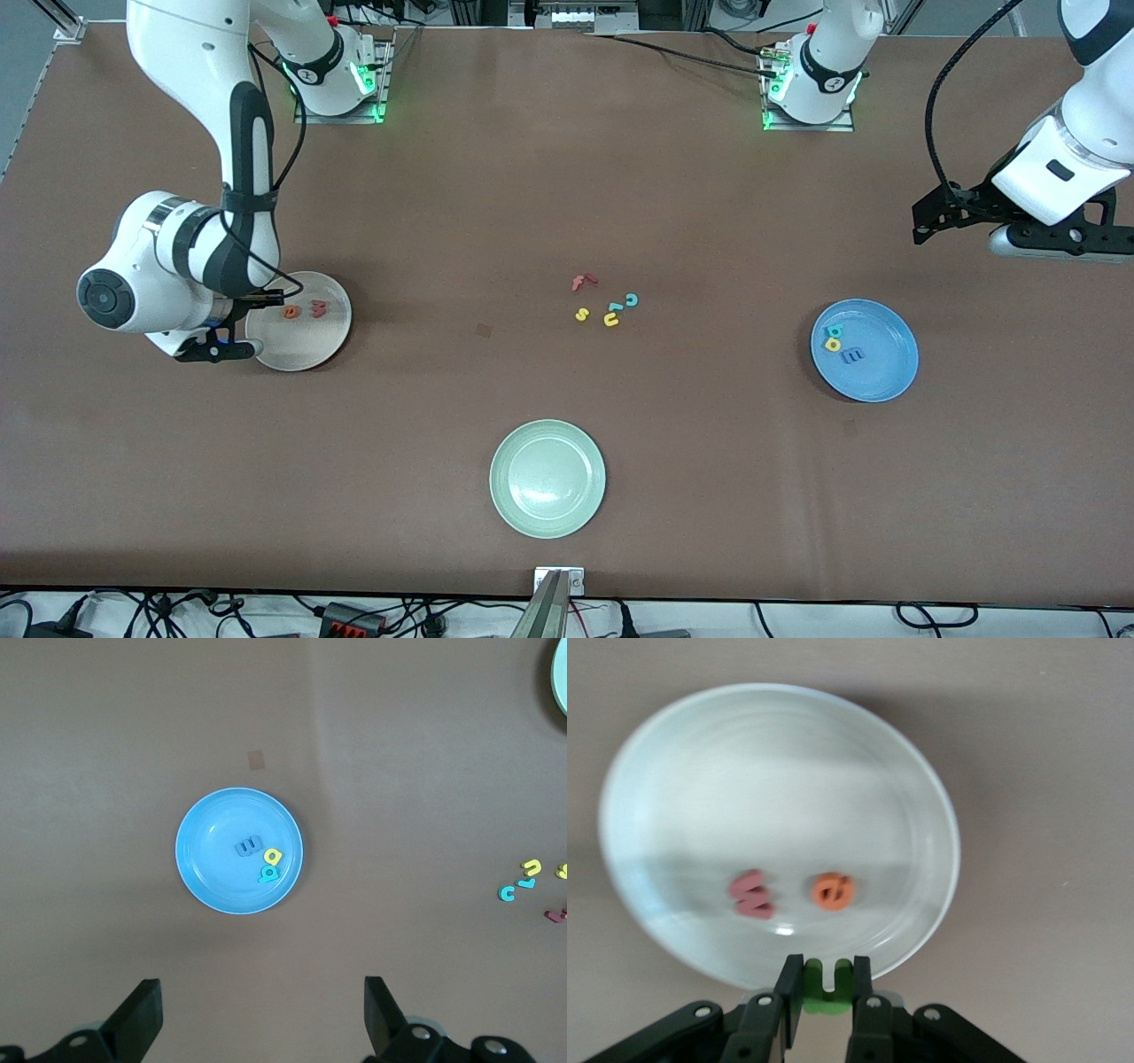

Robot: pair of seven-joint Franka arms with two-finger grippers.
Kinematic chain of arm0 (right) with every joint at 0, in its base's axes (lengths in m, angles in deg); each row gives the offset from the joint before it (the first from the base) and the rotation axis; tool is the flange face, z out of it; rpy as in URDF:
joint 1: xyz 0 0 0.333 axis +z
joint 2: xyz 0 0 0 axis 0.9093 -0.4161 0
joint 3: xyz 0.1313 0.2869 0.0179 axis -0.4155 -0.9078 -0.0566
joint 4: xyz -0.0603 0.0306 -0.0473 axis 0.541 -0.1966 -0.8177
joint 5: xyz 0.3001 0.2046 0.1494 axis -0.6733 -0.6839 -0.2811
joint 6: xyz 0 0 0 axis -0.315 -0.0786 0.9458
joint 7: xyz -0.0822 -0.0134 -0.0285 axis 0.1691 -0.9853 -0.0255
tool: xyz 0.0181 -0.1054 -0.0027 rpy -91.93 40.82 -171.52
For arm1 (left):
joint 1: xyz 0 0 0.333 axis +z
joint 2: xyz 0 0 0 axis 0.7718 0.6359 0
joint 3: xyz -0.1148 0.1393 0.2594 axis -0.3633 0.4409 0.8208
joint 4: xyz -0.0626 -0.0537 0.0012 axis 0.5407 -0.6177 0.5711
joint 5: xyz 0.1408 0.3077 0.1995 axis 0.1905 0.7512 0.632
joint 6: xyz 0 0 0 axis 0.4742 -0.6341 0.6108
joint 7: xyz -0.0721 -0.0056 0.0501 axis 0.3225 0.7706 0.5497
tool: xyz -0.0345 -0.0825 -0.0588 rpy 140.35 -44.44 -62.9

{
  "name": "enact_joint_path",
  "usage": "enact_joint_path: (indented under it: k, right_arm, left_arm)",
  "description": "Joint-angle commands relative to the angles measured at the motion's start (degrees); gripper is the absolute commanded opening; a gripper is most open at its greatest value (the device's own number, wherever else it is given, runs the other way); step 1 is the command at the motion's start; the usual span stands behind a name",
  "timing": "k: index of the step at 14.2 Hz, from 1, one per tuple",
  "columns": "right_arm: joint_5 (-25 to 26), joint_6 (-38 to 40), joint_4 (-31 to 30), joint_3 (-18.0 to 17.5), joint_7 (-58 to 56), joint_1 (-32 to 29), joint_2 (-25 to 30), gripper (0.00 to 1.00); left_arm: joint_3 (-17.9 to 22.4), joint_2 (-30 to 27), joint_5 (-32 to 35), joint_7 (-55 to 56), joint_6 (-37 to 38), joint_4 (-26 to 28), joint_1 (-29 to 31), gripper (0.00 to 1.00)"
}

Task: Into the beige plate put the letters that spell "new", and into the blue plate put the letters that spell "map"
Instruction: 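Carry the green u to the beige plate and open the right gripper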

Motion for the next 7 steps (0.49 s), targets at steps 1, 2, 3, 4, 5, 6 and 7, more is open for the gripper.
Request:
enact_joint_path:
  k: [1,2,3,4,5,6,7]
  right_arm:
    - [-2.2,-2.4,0.2,-1.1,-0.4,1.3,-1.5,0.18]
    - [-3.2,-2.9,0.2,-2.2,-0.5,1.4,-2.0,0.18]
    - [-3.4,-3.1,0.2,-2.8,-0.4,1.6,-2.1,0.18]
    - [-3.4,-3.1,0.2,-2.8,-0.4,1.7,-2.2,0.18]
    - [-3.4,-3.0,0.1,-3.1,-0.6,1.7,-2.2,0.18]
    - [-3.3,-3.0,-0.1,-3.2,-0.8,1.6,-2.7,0.18]
    - [-3.3,-3.1,-0.2,-3.1,-0.9,1.6,-3.1,0.18]
  left_arm:
    - [0.2,-0.6,-1.2,0.0,0.8,-0.4,-0.3,1.0]
    - [0.2,-0.5,-1.2,0.0,0.8,-0.4,-0.3,1.0]
    - [0.2,-0.6,-1.2,0.0,0.9,-0.4,-0.3,1.0]
    - [0.2,-0.5,-1.2,0.0,0.9,-0.3,-0.3,1.0]
    - [0.2,-0.6,-1.2,0.0,0.9,-0.3,-0.3,1.0]
    - [0.2,-0.5,-1.2,0.0,0.9,-0.4,-0.3,1.0]
    - [0.2,-0.5,-1.2,0.0,0.9,-0.4,-0.3,1.0]
